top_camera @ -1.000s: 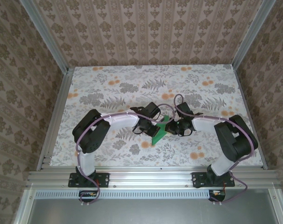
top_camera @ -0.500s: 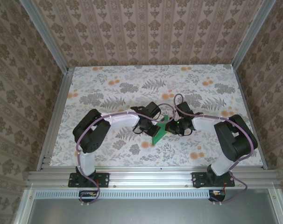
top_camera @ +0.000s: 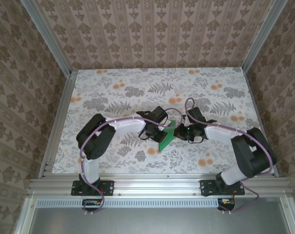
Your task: Fold a paper plane with a square sheet of paper (pick it up from the middle)
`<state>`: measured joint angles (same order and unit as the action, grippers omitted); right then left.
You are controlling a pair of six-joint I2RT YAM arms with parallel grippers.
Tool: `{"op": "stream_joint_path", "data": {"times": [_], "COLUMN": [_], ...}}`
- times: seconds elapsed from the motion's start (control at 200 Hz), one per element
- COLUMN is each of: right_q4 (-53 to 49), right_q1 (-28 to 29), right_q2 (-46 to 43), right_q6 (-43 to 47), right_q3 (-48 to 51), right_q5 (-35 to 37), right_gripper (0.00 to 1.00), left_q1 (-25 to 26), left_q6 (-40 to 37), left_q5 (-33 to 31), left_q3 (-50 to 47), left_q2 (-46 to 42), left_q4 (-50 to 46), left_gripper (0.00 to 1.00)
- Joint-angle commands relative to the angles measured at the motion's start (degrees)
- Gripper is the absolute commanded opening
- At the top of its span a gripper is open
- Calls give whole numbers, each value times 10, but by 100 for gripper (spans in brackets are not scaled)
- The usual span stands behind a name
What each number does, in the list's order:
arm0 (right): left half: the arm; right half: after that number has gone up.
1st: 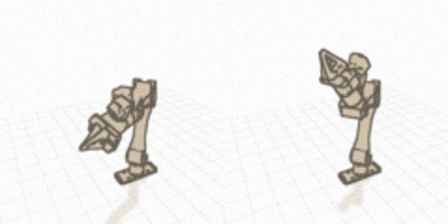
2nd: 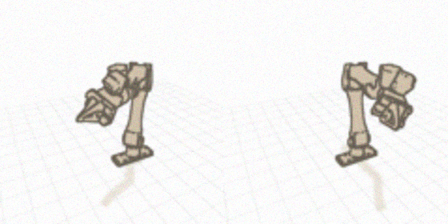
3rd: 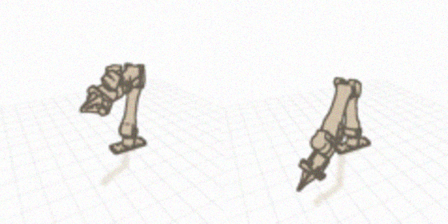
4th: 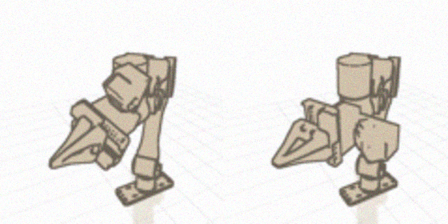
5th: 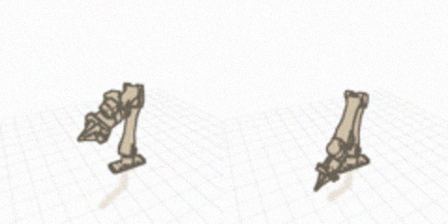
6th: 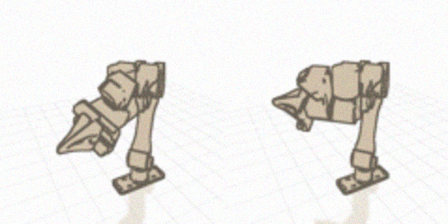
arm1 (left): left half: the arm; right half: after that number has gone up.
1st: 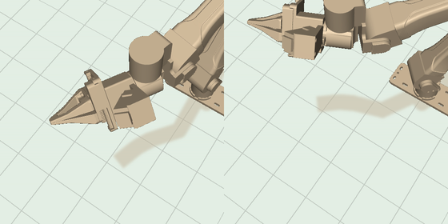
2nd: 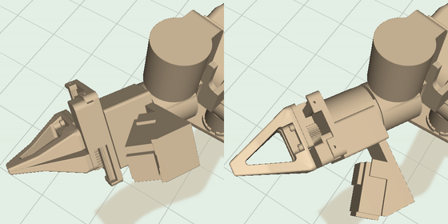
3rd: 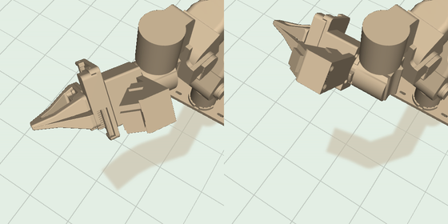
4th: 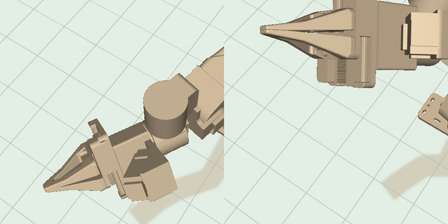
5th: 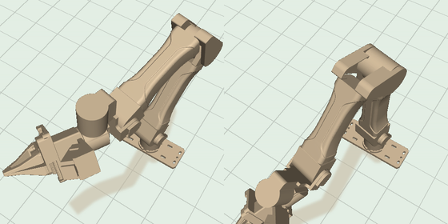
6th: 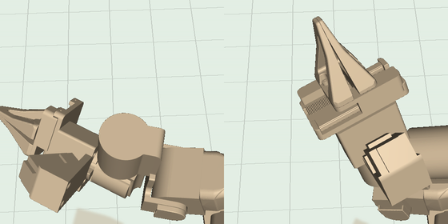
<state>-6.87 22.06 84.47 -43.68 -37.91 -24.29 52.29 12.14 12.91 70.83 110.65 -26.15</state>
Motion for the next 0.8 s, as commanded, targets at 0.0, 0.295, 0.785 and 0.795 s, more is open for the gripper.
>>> {"op": "stream_joint_path", "data": {"times": [0.0, 0.295, 0.785, 0.795], "right_q4": [56, 173, 249, 251], "right_q1": [11, 56, 61, 61], "right_q2": [-23, 42, 121, 120], "right_q6": [-52, -121, -134, -135], "right_q3": [37, 58, 83, 84], "right_q5": [-27, -49, -53, -53], "right_gripper": [10, 9, 9, 9], "left_q1": [-4, -4, -5, -6], "left_q6": [-9, -13, -19, -20], "left_q5": [0, -1, -6, -6], "left_q3": [11, 9, 14, 14], "left_q2": [16, 16, 15, 15], "left_q4": [-16, -18, -26, -26], "left_gripper": [0, 0, 0, 0]}}
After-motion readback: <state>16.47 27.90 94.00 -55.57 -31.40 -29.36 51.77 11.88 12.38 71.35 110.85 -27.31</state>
